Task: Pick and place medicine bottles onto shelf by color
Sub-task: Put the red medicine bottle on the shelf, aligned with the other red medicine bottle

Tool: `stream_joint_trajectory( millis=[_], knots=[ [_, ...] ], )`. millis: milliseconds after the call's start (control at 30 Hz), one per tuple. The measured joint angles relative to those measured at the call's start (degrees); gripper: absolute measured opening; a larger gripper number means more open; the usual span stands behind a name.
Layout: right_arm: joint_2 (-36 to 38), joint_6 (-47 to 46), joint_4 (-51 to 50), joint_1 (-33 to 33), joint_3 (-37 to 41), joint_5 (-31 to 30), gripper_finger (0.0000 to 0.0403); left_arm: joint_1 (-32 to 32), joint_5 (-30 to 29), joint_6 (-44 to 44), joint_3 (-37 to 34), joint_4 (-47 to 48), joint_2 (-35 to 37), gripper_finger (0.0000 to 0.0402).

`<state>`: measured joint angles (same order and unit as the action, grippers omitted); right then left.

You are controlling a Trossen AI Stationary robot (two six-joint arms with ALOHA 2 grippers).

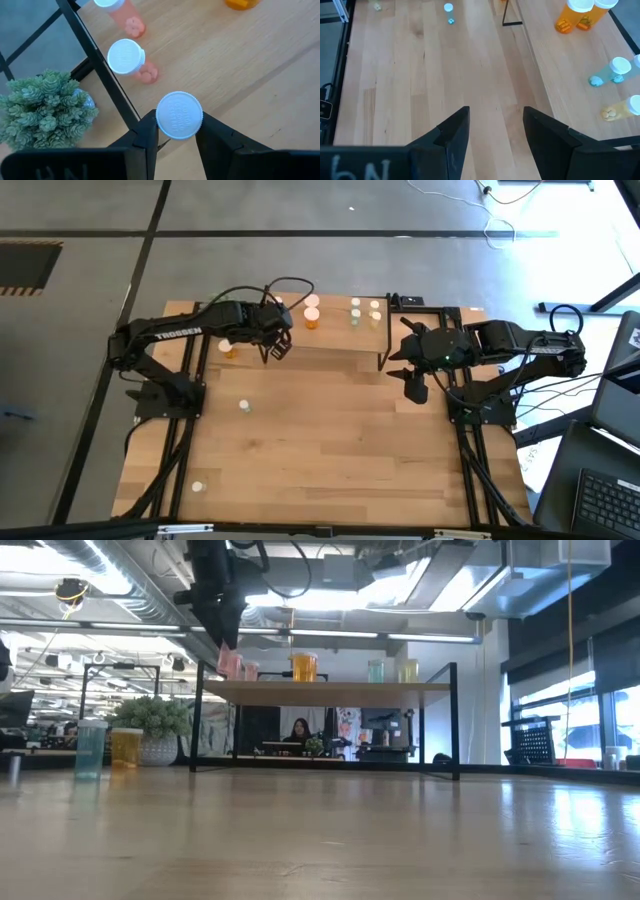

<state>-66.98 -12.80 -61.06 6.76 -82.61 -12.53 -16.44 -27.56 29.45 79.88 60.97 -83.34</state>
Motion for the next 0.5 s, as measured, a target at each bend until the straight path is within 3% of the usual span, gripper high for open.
stream_joint_trajectory(
  millis=[500],
  knots=[
    [0.0, 0.0, 0.2, 0.0, 0.0, 0.1, 0.0188, -0.1, 0.4, 0.4, -0.1, 1.1, -1.1, 0.0106]
  ],
)
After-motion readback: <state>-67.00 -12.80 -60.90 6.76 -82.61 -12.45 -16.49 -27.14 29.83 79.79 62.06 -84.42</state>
